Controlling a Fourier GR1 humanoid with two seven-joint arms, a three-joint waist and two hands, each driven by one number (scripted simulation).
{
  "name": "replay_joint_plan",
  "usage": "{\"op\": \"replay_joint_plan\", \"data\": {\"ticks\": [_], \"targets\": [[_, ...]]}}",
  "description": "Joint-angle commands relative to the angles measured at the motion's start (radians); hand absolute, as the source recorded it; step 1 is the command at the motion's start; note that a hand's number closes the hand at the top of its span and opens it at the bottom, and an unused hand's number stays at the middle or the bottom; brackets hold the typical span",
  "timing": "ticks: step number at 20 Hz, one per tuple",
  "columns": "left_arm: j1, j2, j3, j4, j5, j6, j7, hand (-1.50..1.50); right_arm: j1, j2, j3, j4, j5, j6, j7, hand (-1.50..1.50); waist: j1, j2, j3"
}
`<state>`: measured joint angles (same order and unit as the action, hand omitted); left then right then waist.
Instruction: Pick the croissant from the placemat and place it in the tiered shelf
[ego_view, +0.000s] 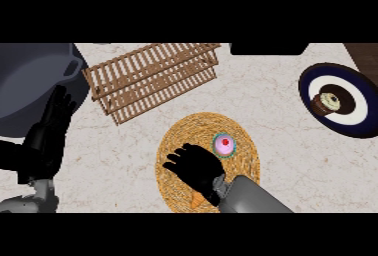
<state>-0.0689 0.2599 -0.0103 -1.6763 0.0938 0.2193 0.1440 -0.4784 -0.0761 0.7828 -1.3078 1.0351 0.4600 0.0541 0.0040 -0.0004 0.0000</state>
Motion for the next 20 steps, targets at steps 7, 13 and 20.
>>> {"op": "replay_joint_plan", "data": {"ticks": [7, 13, 20], "targets": [[-0.036, -0.003, 0.059, 0.056, -0.004, -0.041, -0.014, 0.0, -0.015, 0.017, 0.014, 0.093, 0.16, -0.137, -0.155, 1.5, -0.001, 0.001, 0.0], [-0.031, -0.041, 0.038, 0.023, -0.031, -0.035, 0.001, 0.0, 0.0, 0.074, -0.025, 0.046, 0.146, -0.117, -0.071, 1.5, 0.0, 0.0, 0.0], [-0.032, -0.037, 0.026, 0.024, -0.033, -0.037, 0.006, 0.0, 0.127, 0.075, -0.015, -0.065, -0.111, -0.215, 0.428, 1.5, 0.013, 0.0, 0.0]]}}
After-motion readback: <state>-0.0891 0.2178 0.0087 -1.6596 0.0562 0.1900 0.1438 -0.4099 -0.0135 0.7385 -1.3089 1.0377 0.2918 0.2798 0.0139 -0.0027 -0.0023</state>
